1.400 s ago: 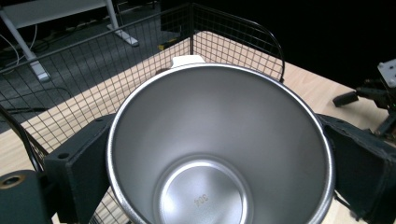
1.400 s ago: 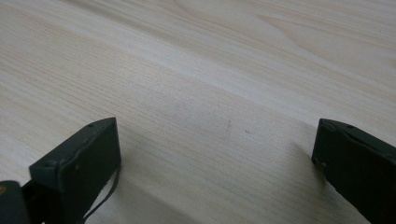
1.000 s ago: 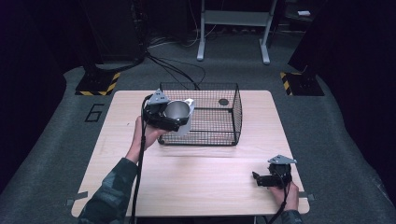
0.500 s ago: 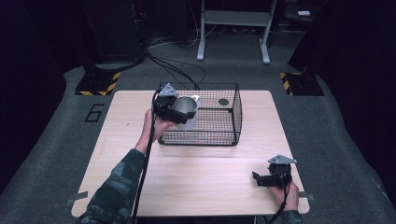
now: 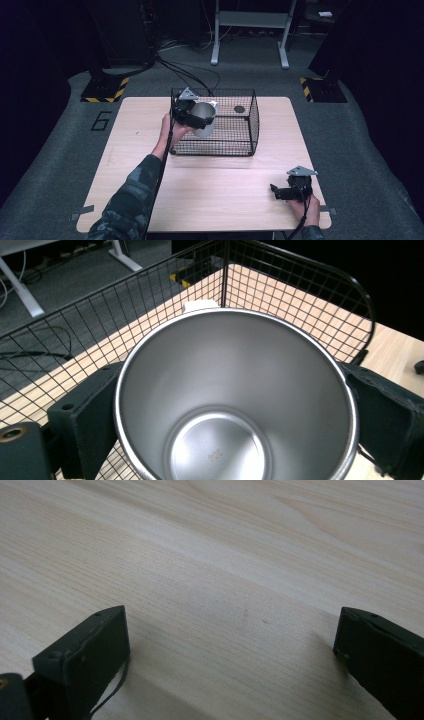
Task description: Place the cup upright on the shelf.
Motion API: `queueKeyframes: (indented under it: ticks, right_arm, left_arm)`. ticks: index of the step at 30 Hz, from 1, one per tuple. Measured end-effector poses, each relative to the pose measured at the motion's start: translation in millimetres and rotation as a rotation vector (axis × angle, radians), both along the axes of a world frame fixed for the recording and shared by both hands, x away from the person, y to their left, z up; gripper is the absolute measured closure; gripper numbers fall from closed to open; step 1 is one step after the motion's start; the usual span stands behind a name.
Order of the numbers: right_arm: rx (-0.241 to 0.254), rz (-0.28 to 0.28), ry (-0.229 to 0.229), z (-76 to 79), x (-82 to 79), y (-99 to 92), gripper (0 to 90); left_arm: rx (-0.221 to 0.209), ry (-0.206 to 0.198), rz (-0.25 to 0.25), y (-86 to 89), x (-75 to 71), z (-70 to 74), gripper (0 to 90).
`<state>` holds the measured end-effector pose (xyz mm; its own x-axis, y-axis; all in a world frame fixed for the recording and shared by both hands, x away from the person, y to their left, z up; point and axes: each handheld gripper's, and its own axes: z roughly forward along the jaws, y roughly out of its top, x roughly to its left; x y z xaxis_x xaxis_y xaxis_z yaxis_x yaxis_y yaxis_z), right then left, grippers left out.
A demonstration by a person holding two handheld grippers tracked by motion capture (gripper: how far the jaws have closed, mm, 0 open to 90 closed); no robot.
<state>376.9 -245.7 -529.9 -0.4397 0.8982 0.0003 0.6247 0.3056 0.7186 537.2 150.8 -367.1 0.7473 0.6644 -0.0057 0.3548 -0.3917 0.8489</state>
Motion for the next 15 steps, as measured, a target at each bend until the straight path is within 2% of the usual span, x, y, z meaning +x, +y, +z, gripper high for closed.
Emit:
queueKeyframes:
  ticks: [2,15]
  right_arm:
    - [-0.001,0.001,0.0,0.0,-0.1,0.0,1.1]
    - [-0.003,0.003,-0.001,-0.1,-0.1,-0.2,1.2]
  left_arm:
    - [0.004,-0.003,0.002,-1.5,2.1,-2.2,6.0]
    - [0.032,0.038,0.02,-8.9,21.9,-23.8,6.0]
